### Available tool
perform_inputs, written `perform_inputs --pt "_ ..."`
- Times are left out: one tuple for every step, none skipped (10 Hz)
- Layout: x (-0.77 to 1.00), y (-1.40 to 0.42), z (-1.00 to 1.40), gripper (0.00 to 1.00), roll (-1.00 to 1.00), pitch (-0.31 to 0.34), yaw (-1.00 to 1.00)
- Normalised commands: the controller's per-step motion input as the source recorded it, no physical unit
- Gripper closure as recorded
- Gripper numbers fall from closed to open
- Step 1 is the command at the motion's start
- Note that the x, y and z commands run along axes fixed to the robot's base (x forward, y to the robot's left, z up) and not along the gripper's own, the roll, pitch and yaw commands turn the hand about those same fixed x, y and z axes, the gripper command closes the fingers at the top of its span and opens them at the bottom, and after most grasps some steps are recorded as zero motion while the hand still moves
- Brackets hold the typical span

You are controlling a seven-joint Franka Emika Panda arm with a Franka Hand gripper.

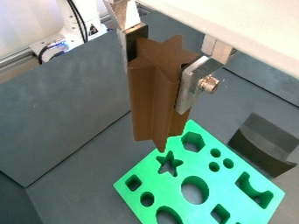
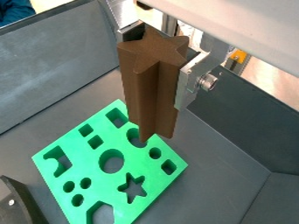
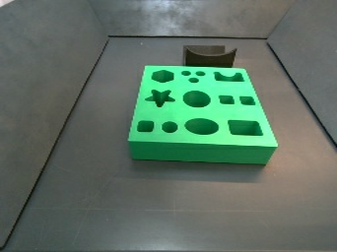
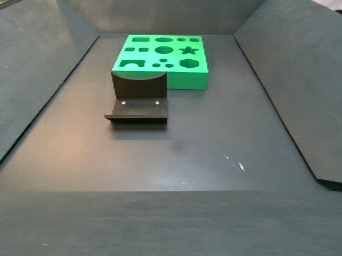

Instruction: Insert the star object.

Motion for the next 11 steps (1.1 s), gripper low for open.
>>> perform_inputs --pt "0.00 -0.14 -0.65 1.00 0.00 -0.100 0.01" --pt "0.00 -0.13 -0.61 1.00 0.00 -0.094 0.00" --pt "0.00 -0.13 -0.60 1.00 0.00 -0.087 0.00" --pt "0.00 -0.10 -0.58 1.00 0.00 -0.070 0.00" --pt "0.00 -0.12 -0.85 1.00 0.23 -0.033 0.05" --pt "-0.05 -0.03 -0.74 1.00 0.32 -0.016 0.11" --pt "-0.14 0.00 -0.57 1.00 0.40 -0.027 0.18" --pt "-0.10 0.07 -0.64 1.00 0.37 -0.026 0.12" --pt "-0.02 0.26 -1.00 1.00 0.09 -0.029 0.00" --pt "0.00 0.37 -0.98 1.00 -0.07 0.000 -0.09" --pt "0.21 0.50 -1.00 1.00 -0.06 0.000 0.01"
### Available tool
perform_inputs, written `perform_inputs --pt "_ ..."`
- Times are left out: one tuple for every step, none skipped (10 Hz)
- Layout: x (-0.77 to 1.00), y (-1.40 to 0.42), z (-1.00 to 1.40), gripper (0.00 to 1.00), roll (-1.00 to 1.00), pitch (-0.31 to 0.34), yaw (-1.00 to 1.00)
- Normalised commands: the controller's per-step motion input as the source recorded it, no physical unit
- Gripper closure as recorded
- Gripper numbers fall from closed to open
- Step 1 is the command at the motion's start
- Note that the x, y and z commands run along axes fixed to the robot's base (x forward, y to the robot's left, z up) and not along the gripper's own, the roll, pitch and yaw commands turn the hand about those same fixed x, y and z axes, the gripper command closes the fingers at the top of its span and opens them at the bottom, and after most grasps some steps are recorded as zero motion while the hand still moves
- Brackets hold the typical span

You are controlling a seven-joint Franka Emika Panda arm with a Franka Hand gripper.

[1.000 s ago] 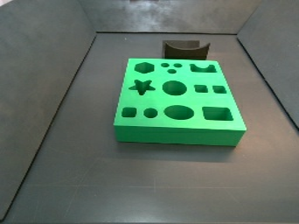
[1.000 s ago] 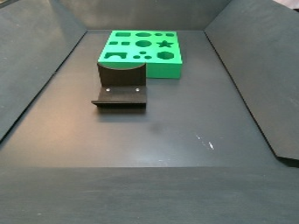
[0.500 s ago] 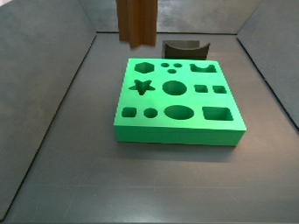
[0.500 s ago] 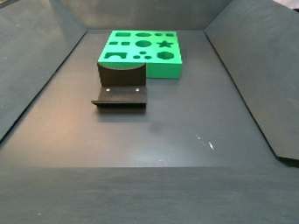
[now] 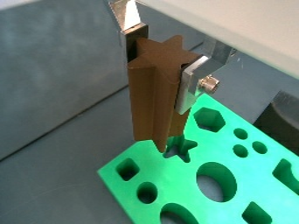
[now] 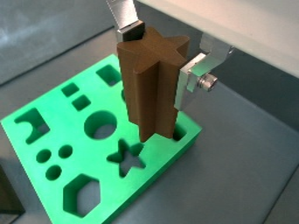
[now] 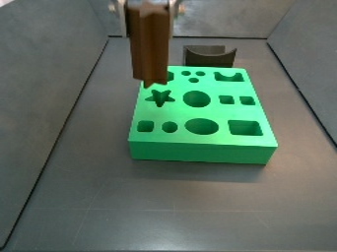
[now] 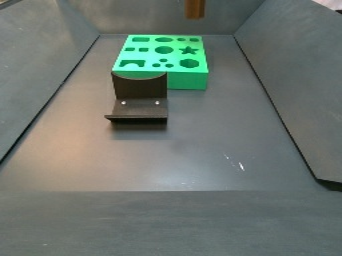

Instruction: Insert the star object.

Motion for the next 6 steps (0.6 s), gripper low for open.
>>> perform_inputs --pt "0.19 0.50 -0.91 1.00 -0.07 -0.039 0.25" --pt "0.10 0.38 -0.75 1.00 -0.03 -0.023 0.17" --pt "0.00 0.25 -0.63 1.00 -0.03 -0.029 0.08" --pt "0.19 0.11 -0.54 1.00 0.00 0.000 0.04" --pt "0.11 0.15 -0.53 1.00 0.00 0.000 0.03" --pt "0.00 0.13 -0.45 1.00 0.00 -0.011 0.13"
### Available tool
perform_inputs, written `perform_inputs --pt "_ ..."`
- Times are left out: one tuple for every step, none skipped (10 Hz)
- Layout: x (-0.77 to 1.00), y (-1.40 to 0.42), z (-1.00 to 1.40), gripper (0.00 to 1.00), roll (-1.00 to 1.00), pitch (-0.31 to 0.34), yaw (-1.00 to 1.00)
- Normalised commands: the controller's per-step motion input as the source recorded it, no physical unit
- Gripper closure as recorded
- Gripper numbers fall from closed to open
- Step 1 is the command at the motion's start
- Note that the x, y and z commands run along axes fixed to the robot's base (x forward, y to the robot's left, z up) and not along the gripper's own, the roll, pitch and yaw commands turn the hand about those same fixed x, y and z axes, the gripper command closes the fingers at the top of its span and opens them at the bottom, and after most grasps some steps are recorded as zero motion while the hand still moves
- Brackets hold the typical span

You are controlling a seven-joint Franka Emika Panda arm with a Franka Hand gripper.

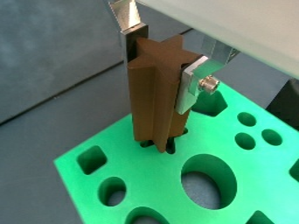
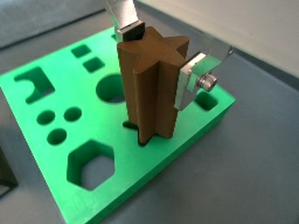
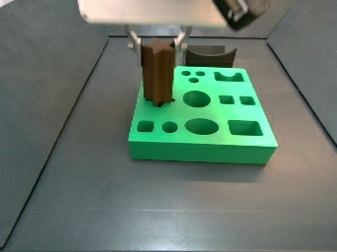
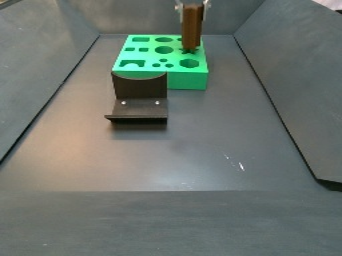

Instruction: Insert the star object.

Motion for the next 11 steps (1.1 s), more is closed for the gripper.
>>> perform_inputs --pt "0.07 0.22 -0.47 1.00 0.04 0.000 0.25" --pt "0.06 0.28 -0.47 1.00 0.08 0.000 0.31" --pt "0.00 0.31 -0.53 1.00 0.09 -0.067 0.41" --pt "-0.21 0.18 -0.51 1.00 0.10 -0.180 0.44" --pt "0.00 0.07 -0.54 1.00 0.14 -0.109 0.57" --pt "0.18 0.00 -0.62 1.00 0.16 -0.043 0.60" --pt "0.27 -0.10 -0.63 1.00 0.13 0.000 0.59" --pt "0.18 -0.11 -0.67 1.00 0.12 -0.026 0.57" --pt "0.00 -0.08 -0.72 1.00 0.06 -0.066 0.34" --pt "-0.13 -0.06 -0.95 1.00 0.10 -0.139 0.17" --pt "-0.26 -0.07 -0.99 1.00 0.08 -0.140 0.17"
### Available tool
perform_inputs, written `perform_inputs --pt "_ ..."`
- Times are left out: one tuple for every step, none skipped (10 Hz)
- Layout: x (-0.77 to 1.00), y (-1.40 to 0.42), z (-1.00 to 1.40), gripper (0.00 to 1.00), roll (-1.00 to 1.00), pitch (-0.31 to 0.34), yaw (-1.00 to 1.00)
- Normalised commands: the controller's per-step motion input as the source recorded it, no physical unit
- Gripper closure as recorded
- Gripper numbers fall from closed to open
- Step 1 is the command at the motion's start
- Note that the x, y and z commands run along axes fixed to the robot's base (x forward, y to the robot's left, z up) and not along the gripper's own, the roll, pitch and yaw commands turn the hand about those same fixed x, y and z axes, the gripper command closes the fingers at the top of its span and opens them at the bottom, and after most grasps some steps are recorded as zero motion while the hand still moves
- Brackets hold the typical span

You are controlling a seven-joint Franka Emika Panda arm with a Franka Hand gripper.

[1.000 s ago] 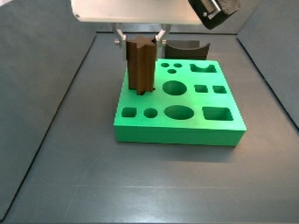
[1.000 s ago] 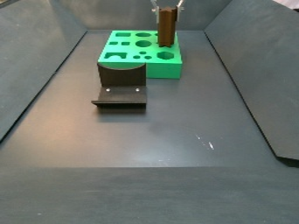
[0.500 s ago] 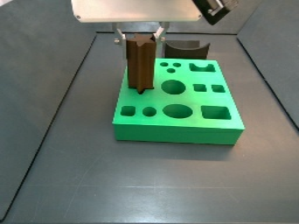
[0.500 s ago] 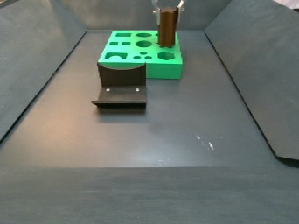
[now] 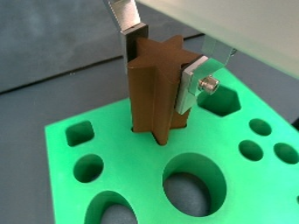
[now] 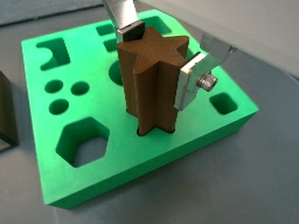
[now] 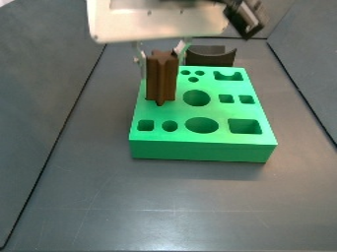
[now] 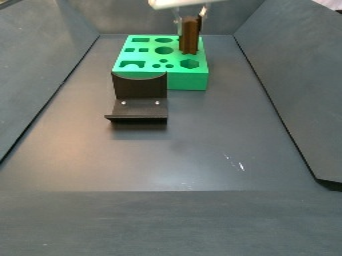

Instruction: Insert the star object.

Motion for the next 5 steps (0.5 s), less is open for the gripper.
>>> perform_inputs --pt "-0.27 0.00 -0.95 1.00 0.13 -0.141 0.16" --pt "-0.08 -0.07 -0.90 1.00 0.18 -0.119 0.14" --pt "0.00 -0.08 -0.86 1.00 0.12 -0.106 0.11" --pt "0.00 -0.01 -0.33 1.00 -0.12 -0.151 0.00" --pt "0.00 0.00 0.00 1.00 0.00 0.000 0.00"
